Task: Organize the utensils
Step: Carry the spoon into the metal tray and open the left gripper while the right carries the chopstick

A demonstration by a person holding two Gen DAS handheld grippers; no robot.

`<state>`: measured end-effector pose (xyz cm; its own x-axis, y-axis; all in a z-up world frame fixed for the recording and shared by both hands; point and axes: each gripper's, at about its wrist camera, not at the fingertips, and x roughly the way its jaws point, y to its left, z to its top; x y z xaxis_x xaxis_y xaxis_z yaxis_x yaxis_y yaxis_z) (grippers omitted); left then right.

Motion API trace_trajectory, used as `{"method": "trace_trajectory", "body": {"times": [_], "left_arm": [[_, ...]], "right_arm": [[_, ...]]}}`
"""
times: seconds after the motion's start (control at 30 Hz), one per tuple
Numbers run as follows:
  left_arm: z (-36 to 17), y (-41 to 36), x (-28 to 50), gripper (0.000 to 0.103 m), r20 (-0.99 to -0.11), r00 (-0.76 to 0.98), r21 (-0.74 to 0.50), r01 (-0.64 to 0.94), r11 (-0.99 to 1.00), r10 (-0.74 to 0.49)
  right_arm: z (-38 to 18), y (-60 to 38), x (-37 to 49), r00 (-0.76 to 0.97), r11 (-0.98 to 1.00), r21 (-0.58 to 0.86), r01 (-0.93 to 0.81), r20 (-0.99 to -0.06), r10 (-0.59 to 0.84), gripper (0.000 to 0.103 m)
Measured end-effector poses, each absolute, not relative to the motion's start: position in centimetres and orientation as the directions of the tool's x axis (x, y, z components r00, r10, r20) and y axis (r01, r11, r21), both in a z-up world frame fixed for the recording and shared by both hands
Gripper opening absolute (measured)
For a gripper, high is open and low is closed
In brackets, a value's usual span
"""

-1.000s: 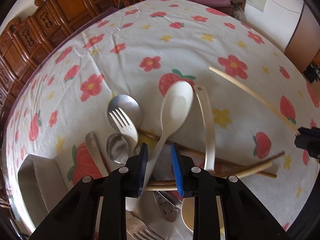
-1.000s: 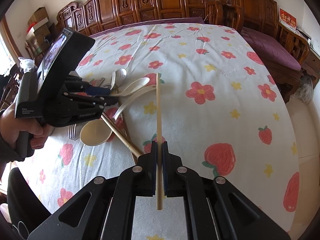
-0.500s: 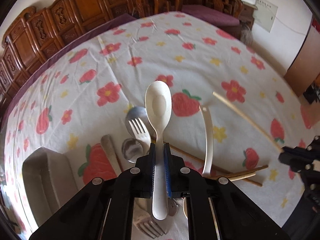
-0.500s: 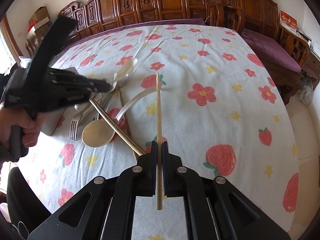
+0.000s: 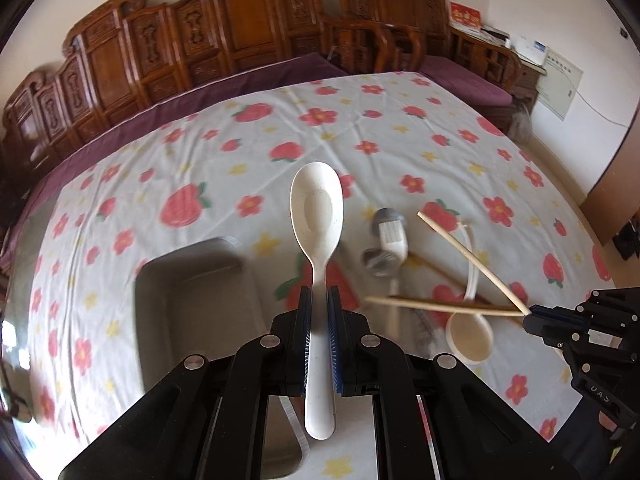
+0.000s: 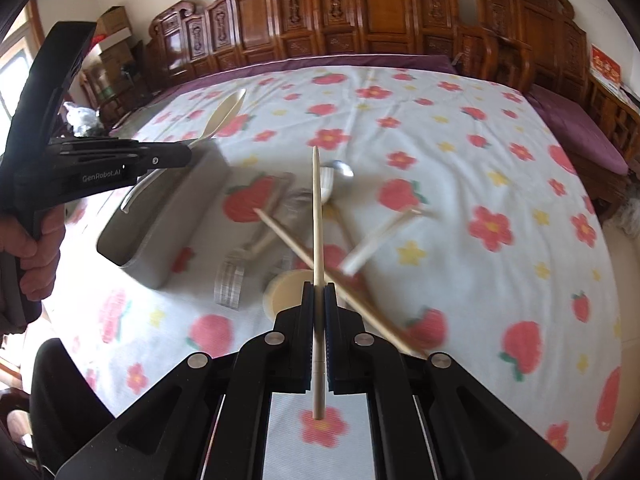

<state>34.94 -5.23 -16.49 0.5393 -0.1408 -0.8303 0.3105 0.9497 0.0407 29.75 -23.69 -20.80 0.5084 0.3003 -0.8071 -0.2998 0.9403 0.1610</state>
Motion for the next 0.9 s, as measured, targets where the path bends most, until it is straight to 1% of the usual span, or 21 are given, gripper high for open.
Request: {"method": "trace_trajectory", "body": {"times": [0.2, 0.47, 0.5, 0.53, 0.6, 0.9], "left_arm": [[-16.8, 0.1, 33.9, 0.008, -0.836, 0.538, 0.029, 0.242, 0.97, -0.109], [-18.4, 4.2, 33.8, 0.008, -0.846, 0.524, -0.001, 0.175, 0.985, -0.094], [-18.4, 4.6, 33.7, 0.012, -0.844, 0.526, -0.014, 0.171, 0.985, -0.103], [-18.4, 4.8, 33.7, 0.019, -0.841, 0.53, -0.022, 0.168, 0.986, -0.109], [-18.2, 5.5, 33.3, 0.024, -0.831, 0.543, -0.037, 0.16, 0.986, -0.119], [-17.1, 8.8, 31.3, 0.025, -0.804, 0.579, -0.07, 0.134, 0.989, -0.136]], "right_arm": [[-20.1, -18.9, 30.1, 0.495, 0.922, 0.162, -0.352, -0.804, 0.331, 0.006], [-19.3, -13.8, 30.7, 0.474, 0.903, 0.183, -0.389, -0.8, 0.367, 0.006], [-19.2, -13.3, 30.9, 0.47, 0.901, 0.189, -0.39, -0.801, 0.371, 0.006], [-19.2, -12.8, 31.1, 0.466, 0.9, 0.195, -0.39, -0.801, 0.376, 0.006], [-19.2, -12.0, 31.4, 0.458, 0.896, 0.205, -0.393, -0.802, 0.384, 0.006], [-19.9, -7.1, 33.4, 0.411, 0.883, 0.266, -0.387, -0.807, 0.424, 0.006]]}}
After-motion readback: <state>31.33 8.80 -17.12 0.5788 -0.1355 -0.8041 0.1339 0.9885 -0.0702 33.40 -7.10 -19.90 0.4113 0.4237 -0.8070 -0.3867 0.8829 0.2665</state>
